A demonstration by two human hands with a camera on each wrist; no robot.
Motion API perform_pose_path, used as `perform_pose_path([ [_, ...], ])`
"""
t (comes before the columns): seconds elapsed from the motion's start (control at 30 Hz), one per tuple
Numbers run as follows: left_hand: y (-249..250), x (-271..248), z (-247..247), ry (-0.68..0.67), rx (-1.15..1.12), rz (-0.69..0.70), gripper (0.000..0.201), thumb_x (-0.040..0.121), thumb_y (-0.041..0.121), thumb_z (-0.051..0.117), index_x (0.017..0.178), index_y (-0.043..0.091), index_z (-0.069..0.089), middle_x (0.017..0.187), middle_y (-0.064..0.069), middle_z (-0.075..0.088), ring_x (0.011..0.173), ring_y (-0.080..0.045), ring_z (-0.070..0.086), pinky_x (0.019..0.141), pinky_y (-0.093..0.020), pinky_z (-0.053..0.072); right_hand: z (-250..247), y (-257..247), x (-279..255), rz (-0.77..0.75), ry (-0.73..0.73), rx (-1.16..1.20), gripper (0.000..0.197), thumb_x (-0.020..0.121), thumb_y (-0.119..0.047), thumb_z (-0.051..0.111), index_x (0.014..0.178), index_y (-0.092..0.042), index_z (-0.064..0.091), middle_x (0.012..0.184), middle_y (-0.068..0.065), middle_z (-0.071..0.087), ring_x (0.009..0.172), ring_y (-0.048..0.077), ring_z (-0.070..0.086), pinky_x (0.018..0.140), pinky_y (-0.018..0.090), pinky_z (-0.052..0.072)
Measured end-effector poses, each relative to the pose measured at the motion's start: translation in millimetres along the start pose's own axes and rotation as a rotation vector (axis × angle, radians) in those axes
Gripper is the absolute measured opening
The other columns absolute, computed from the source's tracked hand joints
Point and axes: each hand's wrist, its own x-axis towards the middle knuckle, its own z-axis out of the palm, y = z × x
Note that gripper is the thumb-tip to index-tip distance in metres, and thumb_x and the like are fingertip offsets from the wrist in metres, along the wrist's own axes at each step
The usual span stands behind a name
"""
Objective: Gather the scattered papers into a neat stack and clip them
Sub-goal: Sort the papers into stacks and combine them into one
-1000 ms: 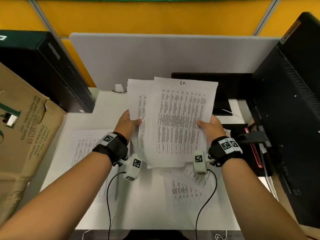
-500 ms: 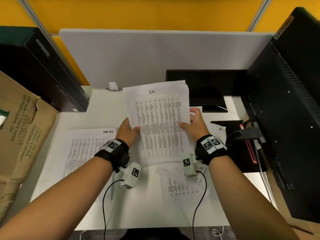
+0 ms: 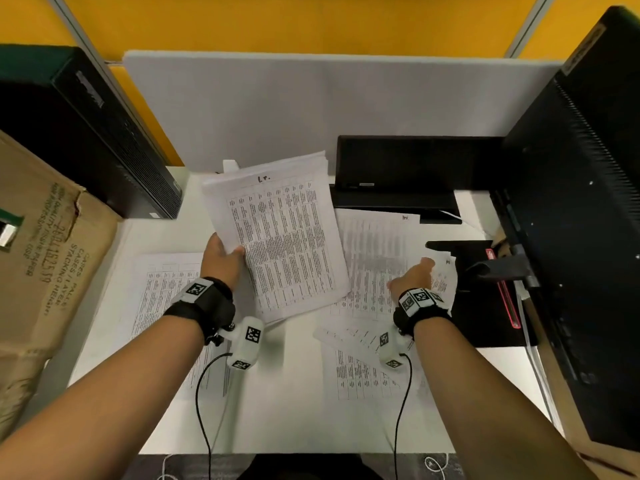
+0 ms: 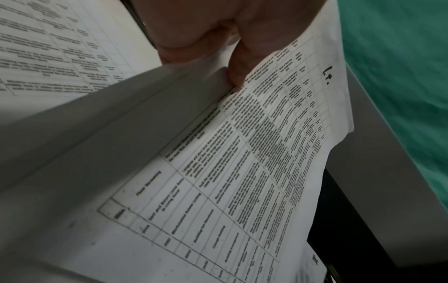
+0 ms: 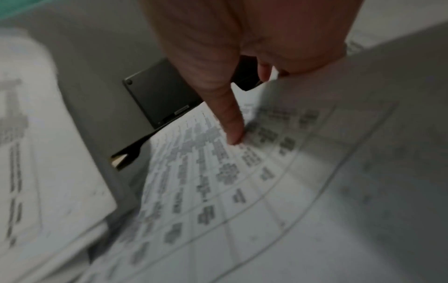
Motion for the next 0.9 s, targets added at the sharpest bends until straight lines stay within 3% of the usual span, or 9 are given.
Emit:
perform_pose_path([
  [0.07,-4,4,-6,0.016,-0.009,-0.01,0.042,0.089,0.003,0.054,0.129,0.016,0.054,0.125,-0.004,0.064,0.114,-0.025,0.061,0.102,-0.047,0.046,-4,-1,-2,-0.071,-0.008,-0.036,0.054,0.09,-0.002,0.056,0.139,-0.003,0.032,0.126,0.021,0.055,0.103,0.036,0.058,0.079,0.034,0.046],
  [0.13,-5,6,-11,0.036,-0.026,-0.03,0.041,0.089,0.002,0.053,0.127,0.017,0.055,0.123,-0.004,0.065,0.112,-0.025,0.061,0.1,-0.047,0.048,-7,-6,-10,-0.184,-0.022,-0.068,0.033,0.096,-0.013,0.05,0.127,-0.002,0.047,0.12,0.02,0.06,0.104,0.037,0.061,0.083,0.036,0.05],
  [0.27,0,11,-23,0.09,-0.044,-0.049,0.03,0.091,0.003,0.052,0.117,0.017,0.056,0.117,-0.006,0.066,0.107,-0.027,0.062,0.096,-0.045,0.05,-11,-5,-38,-0.35,-0.058,-0.024,0.03,0.099,-0.026,0.048,0.112,-0.002,0.06,0.114,0.015,0.061,0.104,0.03,0.059,0.086,0.032,0.046],
  [0.4,5,16,-28,0.129,-0.029,-0.034,0.019,0.091,0.005,0.053,0.107,0.015,0.055,0.113,-0.007,0.066,0.099,-0.024,0.061,0.089,-0.036,0.05,-15,24,-57,-0.282,0.085,-0.058,0.021,0.094,-0.027,0.054,0.088,-0.008,0.056,0.119,0.016,0.046,0.108,0.03,0.044,0.092,0.032,0.039],
  [0.53,9,16,-19,0.085,-0.032,-0.043,0.021,0.087,0.006,0.054,0.107,0.012,0.056,0.109,-0.016,0.066,0.102,-0.027,0.063,0.095,-0.049,0.05,-18,57,-62,-0.061,0.292,-0.127,0.03,0.087,-0.029,0.064,0.108,-0.008,0.059,0.132,0.018,0.034,0.114,0.036,0.035,0.093,0.045,0.044],
  [0.6,11,14,-12,0.053,-0.026,-0.043,0.026,0.086,0.007,0.056,0.111,0.01,0.056,0.11,-0.015,0.066,0.101,-0.026,0.064,0.096,-0.051,0.05,-22,66,-63,0.004,0.35,-0.117,0.027,0.087,-0.025,0.066,0.108,-0.011,0.058,0.135,0.019,0.031,0.115,0.038,0.036,0.093,0.049,0.043],
  [0.7,10,10,-1,-0.009,-0.004,-0.029,0.035,0.084,0.007,0.057,0.118,0.017,0.059,0.114,-0.003,0.069,0.104,-0.024,0.065,0.095,-0.046,0.052,-25,76,-57,0.023,0.318,-0.159,0.016,0.088,-0.021,0.065,0.094,-0.011,0.055,0.123,0.02,0.045,0.108,0.037,0.044,0.087,0.047,0.046],
  [0.8,10,7,5,-0.033,0.01,-0.034,0.04,0.084,0.007,0.058,0.123,0.02,0.059,0.118,0.0,0.068,0.106,-0.022,0.064,0.096,-0.044,0.052,-27,77,-51,0.017,0.303,-0.076,0.008,0.089,-0.013,0.061,0.093,-0.01,0.055,0.104,0.016,0.057,0.103,0.038,0.052,0.088,0.05,0.047],
  [0.9,13,3,5,-0.013,0.04,-0.016,0.039,0.087,0.005,0.055,0.125,0.014,0.056,0.122,-0.005,0.065,0.109,-0.025,0.061,0.099,-0.044,0.049,-33,73,-51,0.014,0.305,0.144,0.022,0.09,-0.006,0.058,0.108,-0.013,0.048,0.111,0.018,0.052,0.097,0.036,0.056,0.084,0.049,0.051],
])
